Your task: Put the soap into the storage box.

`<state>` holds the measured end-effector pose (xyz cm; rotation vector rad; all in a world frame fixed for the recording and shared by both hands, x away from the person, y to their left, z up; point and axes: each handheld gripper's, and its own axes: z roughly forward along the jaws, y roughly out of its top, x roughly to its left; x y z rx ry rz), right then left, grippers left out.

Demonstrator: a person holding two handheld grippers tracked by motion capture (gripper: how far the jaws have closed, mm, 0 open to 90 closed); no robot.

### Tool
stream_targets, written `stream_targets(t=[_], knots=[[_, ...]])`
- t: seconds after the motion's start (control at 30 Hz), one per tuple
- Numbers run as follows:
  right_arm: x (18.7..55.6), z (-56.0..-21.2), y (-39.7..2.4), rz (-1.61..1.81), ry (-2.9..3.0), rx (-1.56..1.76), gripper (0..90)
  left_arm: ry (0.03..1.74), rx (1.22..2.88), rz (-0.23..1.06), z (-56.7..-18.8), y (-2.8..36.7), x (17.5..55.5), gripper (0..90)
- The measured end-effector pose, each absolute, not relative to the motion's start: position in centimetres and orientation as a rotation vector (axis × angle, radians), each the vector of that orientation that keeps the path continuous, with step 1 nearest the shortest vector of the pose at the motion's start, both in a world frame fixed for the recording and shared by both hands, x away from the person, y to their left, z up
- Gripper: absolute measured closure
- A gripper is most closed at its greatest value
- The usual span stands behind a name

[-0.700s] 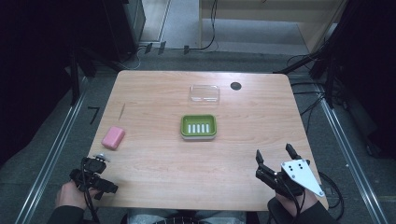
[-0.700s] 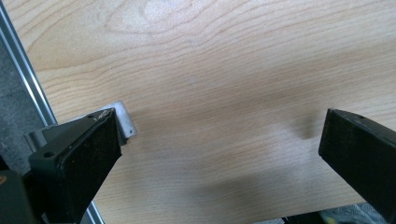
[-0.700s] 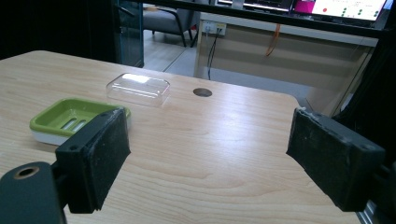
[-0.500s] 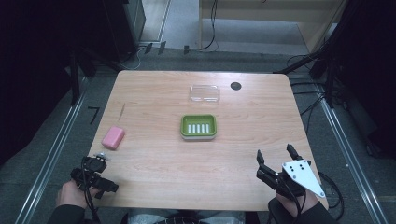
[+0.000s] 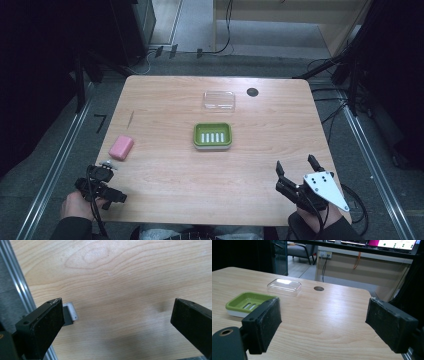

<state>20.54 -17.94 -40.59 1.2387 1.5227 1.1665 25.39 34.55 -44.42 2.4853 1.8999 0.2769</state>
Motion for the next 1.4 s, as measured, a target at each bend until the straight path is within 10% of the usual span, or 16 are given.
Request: stream_targets(t=[1.4], knots=[[20.4, -40.5, -17.6, 1.15, 1.525, 1.238, 12.7, 1.838, 2.397, 0.271, -41.4, 35.3, 30.5, 0.0]])
